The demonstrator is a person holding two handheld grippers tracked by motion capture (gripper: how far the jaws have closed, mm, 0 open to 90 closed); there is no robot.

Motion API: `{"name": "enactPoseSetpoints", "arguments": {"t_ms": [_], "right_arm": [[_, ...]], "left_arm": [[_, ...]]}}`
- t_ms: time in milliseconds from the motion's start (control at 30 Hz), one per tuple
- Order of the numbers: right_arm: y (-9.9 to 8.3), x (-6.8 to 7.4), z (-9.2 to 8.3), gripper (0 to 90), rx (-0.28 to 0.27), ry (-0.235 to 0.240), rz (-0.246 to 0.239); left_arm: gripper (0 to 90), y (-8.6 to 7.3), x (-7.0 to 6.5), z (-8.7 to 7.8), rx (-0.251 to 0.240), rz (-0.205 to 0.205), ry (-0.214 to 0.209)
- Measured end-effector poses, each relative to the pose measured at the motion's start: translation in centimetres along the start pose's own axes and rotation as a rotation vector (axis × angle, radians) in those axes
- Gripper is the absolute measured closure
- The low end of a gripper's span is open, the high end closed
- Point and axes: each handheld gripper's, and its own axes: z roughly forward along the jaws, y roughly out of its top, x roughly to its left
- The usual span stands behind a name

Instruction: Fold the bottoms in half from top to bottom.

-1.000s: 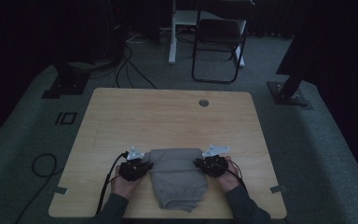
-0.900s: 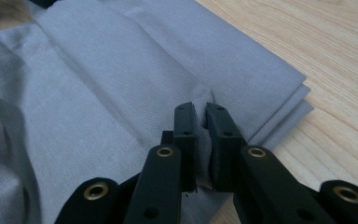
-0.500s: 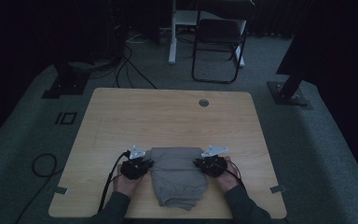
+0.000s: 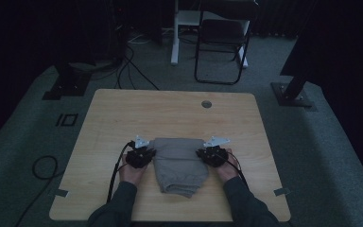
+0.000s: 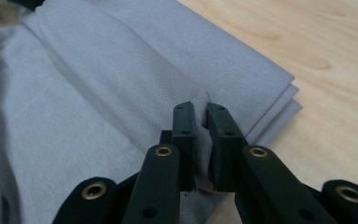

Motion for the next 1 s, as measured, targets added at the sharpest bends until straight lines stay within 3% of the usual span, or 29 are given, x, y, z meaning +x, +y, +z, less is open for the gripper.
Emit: {"name": "enactPoseSetpoints", "arguments": {"t_ms": [200,367,533,633,733,833,1000], "right_arm": [[1.2,-1.3,1.4,83.4,-0.005,-0.041,0.006],[2.7,-2.7,2.8,83.5,0.008,-0.084,0.005],[4.0,-4.1,4.2,83.7,0.009,-0.125,0.069],[4.6,-4.5,4.6,83.9,0.014,-0.142,0.082],[4.9,-4.7,4.3,84.0,0.006,-0.134,0.105],[5.0,-4.6,3.0,84.1,-0.046,-0.128,0.107],[6.4,-4.2,-0.5,84.1,-0.152,-0.123,0.079]], "left_arm": [[84.8,1.6,0.8,1.5,-0.001,-0.017,0.038],[84.9,3.5,1.6,3.4,0.002,-0.060,0.083],[84.9,5.0,1.5,4.7,0.018,-0.072,0.141],[84.9,5.6,1.7,4.9,0.019,-0.095,0.146],[85.0,5.7,1.7,4.2,0.003,-0.101,0.129],[85.0,6.1,1.8,2.5,-0.057,-0.104,0.099],[85.1,8.0,1.0,-1.6,-0.182,-0.060,0.071]]}}
